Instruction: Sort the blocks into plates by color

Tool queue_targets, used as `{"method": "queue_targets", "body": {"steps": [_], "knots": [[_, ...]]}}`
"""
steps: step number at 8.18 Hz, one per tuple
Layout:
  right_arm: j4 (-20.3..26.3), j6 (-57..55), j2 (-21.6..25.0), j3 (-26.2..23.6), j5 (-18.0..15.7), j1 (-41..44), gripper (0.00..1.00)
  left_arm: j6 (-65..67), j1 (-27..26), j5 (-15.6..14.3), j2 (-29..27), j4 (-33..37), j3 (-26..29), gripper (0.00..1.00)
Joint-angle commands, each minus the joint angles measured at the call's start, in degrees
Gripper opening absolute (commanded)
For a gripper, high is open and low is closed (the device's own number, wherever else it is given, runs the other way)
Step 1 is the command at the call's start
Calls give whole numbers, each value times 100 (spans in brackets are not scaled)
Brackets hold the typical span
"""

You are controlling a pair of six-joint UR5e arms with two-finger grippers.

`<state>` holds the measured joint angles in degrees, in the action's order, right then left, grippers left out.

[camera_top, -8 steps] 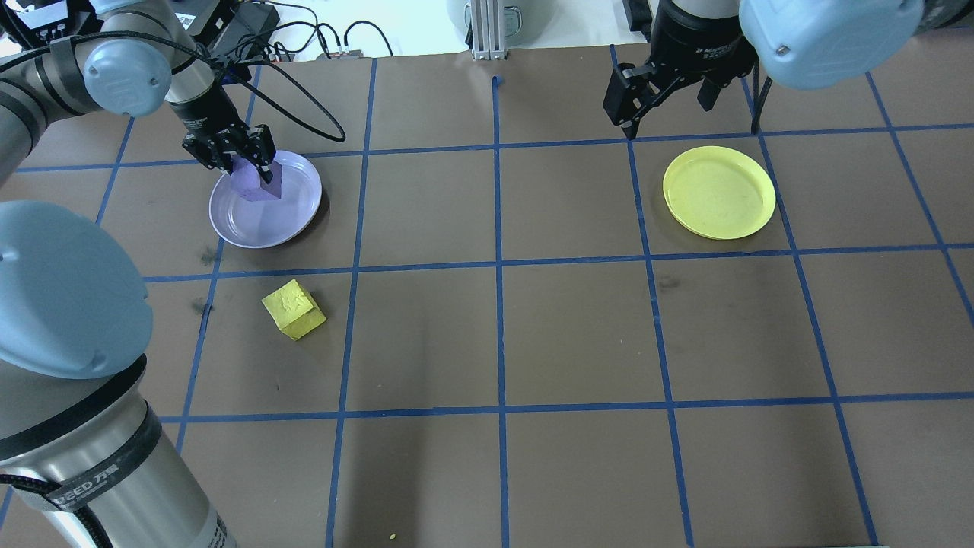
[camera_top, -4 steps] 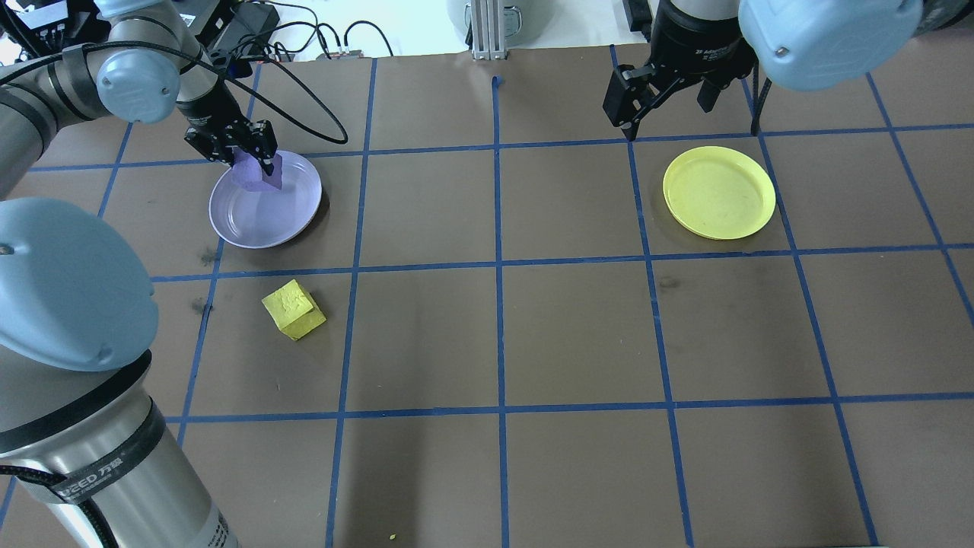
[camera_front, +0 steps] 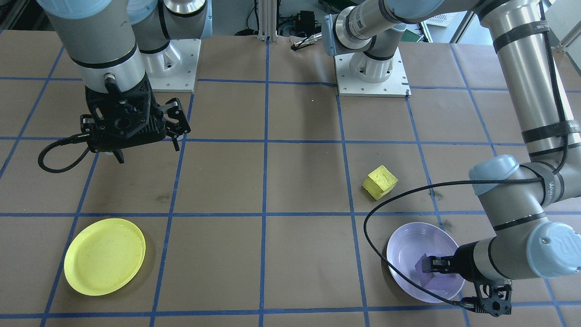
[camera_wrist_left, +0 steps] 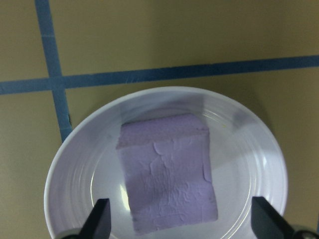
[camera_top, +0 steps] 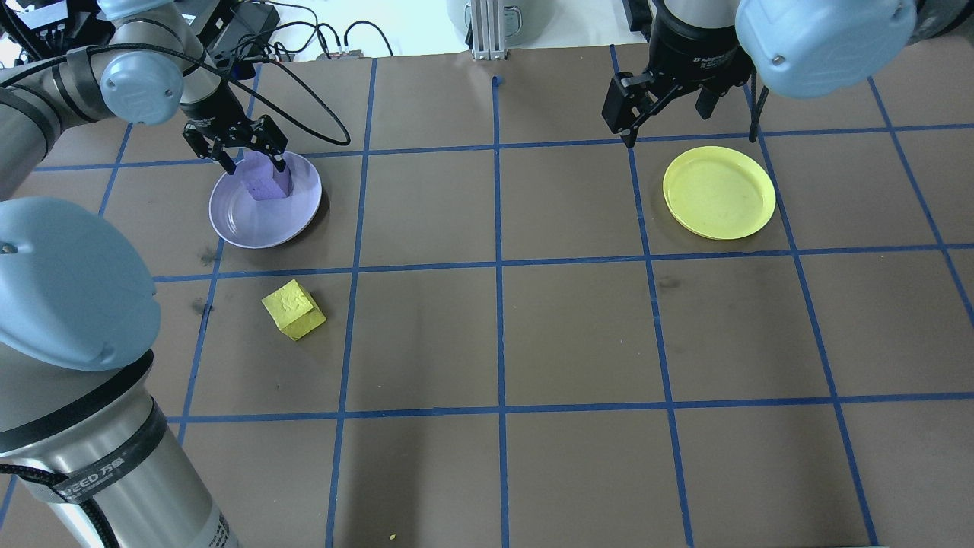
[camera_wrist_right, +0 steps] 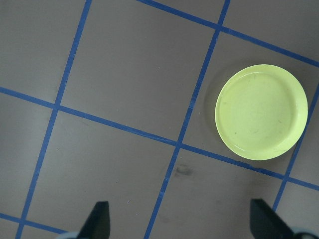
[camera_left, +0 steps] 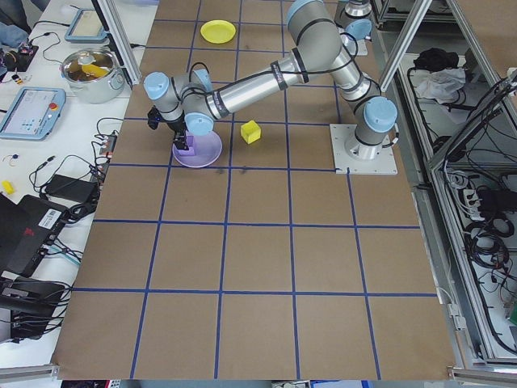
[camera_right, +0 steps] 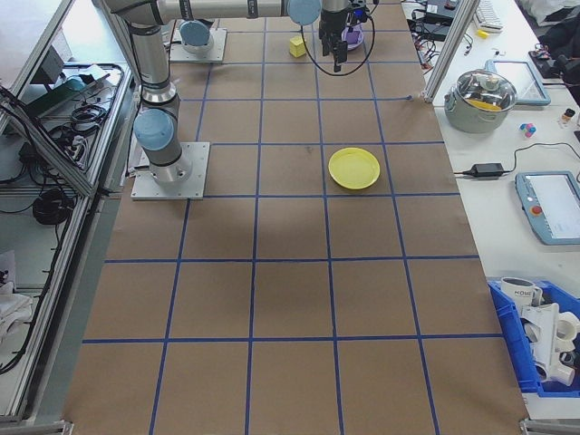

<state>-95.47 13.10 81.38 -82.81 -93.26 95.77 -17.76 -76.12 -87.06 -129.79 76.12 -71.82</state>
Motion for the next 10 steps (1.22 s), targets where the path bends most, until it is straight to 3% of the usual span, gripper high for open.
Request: {"method": "queue_targets", "body": {"steps": [1,3,4,7,8,10], "knots": [[-7,0,9,-24,0,3,100,332,-191,-4,338,462,19,100],[-7,0,9,-24,0,3,100,823,-621,-13,1049,807,-225,100],[-7,0,9,-24,0,3,100,1445,-597,22,1357,765,-958,93],[-7,0,9,-24,0,3,100,1653,271,31,2271,-777,-3113,95],[-33,0,9,-33,0,3,100,2019,317,22,2448,-1096,-3432,92],[-33,0,9,-24,0,3,100,3341,178,40,2555,-1047,-3435,90]]}}
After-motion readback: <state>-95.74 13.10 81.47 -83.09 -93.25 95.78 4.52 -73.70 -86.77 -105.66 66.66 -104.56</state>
